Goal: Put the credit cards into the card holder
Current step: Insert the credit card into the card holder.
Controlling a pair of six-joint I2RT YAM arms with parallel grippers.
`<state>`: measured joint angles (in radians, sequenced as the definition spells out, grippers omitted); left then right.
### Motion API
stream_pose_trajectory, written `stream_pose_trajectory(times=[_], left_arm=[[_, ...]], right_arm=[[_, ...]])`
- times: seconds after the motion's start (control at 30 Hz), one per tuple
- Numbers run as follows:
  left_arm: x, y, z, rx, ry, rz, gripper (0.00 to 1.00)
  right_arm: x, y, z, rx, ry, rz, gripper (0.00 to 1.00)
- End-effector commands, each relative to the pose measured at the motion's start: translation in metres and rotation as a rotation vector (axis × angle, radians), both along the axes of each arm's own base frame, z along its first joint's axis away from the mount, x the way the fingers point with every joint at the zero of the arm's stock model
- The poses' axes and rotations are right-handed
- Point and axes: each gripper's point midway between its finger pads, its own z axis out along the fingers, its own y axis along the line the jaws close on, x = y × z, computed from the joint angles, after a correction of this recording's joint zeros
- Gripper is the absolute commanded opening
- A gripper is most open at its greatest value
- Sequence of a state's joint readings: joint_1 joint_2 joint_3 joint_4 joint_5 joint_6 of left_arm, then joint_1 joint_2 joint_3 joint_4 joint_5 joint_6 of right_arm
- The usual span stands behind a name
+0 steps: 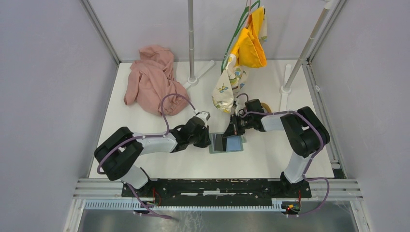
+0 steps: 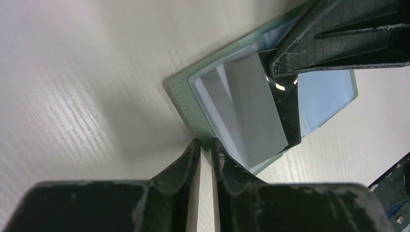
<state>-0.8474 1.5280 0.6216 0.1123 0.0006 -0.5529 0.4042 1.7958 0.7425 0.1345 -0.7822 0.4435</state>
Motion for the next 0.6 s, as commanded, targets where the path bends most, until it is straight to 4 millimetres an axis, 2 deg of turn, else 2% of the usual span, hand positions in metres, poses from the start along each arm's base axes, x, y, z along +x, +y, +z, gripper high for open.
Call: stream_pose_trajectory(times=[0.0, 0.23, 0.43, 0.57], left_arm=[[0.015, -0.004, 0.002, 0.009, -0.015, 0.009, 0.18], [0.017, -0.009, -0.002, -0.007, -0.001, -0.019, 0.14], [0.015, -0.021, 0.003, -0.059, 0.005, -0.061, 0.14], [0.017, -0.019, 0.009, -0.065, -0.016, -0.042, 0.15]], right_arm=[[-0.002, -0.008, -0.022, -0.082, 0.001, 0.018, 0.01], [0.001, -0.005, -0.02, -0.079, -0.016, 0.042, 0.01], [0.0, 0.0, -0.018, -0.06, -0.011, 0.057, 0.05], [-0.001, 0.001, -0.016, -0.052, -0.015, 0.061, 0.07]])
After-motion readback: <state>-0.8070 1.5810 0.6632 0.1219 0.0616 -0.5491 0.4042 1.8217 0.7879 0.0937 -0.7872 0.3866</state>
